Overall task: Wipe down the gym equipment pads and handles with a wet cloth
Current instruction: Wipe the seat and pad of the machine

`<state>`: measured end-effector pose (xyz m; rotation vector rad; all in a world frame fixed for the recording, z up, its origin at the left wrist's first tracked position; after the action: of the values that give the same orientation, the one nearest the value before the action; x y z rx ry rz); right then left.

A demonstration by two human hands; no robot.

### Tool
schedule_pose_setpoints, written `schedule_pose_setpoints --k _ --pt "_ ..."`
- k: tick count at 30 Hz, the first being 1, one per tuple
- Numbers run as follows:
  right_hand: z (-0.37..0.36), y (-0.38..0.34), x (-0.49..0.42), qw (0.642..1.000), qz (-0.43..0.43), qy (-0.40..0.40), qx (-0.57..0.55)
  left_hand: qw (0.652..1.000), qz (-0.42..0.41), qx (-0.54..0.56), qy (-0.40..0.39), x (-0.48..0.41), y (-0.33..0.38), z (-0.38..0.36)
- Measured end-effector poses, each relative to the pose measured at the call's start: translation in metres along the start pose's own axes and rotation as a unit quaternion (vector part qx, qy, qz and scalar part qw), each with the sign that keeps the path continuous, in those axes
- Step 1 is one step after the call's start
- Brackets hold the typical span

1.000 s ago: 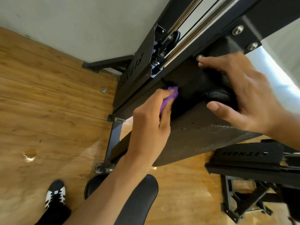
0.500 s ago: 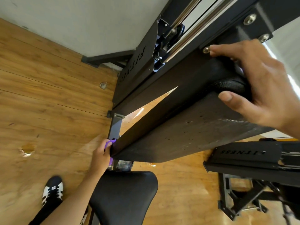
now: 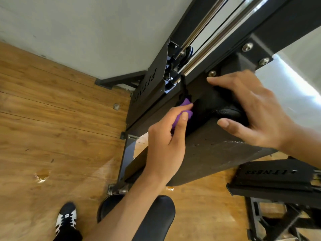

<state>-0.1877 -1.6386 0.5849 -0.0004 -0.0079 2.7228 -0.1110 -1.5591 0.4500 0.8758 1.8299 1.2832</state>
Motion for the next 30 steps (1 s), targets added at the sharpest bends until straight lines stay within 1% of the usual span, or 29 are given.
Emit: schedule_pose_setpoints --k 1,3,6,7,9,11,12,16,19,21,23,26,28,30 --pt "0.0 0.0 0.0 1.0 0.001 0.0 -0.001 1.0 -0.025 0.004 0.0 -0.003 0.008 -0.002" --pt "0.001 0.0 0.0 1.0 0.003 0.0 -0.004 0.998 -0.062 -0.003 0.005 0.0 0.004 0.001" --pt "0.002 0.001 0.0 1.0 0.0 -0.001 -0.007 0.997 -0.066 -0.039 0.015 0.021 -0.031 0.013" --pt "0.002 0.002 0.0 1.0 -0.002 0.0 -0.007 0.998 -0.057 -0.039 0.007 0.026 -0.04 0.014" --pt "0.001 0.002 0.001 1.0 -0.001 0.003 -0.008 0.998 -0.045 -0.025 -0.042 0.023 -0.043 0.007" --pt "0.0 0.002 0.0 1.0 0.002 0.005 -0.006 0.994 -0.069 -0.016 -0.086 0.007 -0.028 -0.006" --pt "0.0 0.002 0.0 1.0 0.003 0.005 -0.007 0.993 -0.079 -0.016 -0.09 -0.003 -0.019 -0.011" --pt "0.004 0.0 0.0 1.0 0.005 0.012 -0.007 0.993 -0.109 -0.01 -0.047 -0.027 0.01 -0.016" --pt "0.004 0.002 0.0 1.0 -0.002 0.016 -0.018 0.988 -0.149 0.004 -0.036 -0.031 0.041 -0.021" --pt "0.005 0.005 0.0 0.999 -0.012 0.023 -0.032 0.988 -0.154 0.007 -0.025 -0.034 0.053 -0.024" --pt "0.005 0.005 0.002 0.999 -0.013 0.028 -0.034 0.986 -0.164 -0.001 -0.013 -0.03 0.054 -0.023" --pt "0.007 0.006 0.003 0.999 -0.012 0.034 -0.031 0.982 -0.183 -0.047 0.006 -0.013 0.035 -0.011" --pt "0.005 0.007 0.003 0.999 -0.012 0.033 -0.037 0.982 -0.174 -0.064 0.016 0.0 0.023 -0.004" --pt "0.007 0.008 0.004 0.999 -0.012 0.039 -0.034 0.984 -0.168 -0.06 0.004 0.001 0.023 -0.008"
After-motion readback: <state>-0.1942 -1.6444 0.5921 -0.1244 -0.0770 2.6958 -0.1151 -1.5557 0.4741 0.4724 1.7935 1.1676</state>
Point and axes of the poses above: each hand's wrist, its own x-axis away from the middle knuckle, its own z-axis out of the back of the hand, y = z × x, the point moved 10 cm from there along -x, towards the middle knuckle, and after that the axes turned 2 degrees about -z, right-handed, at the moved point
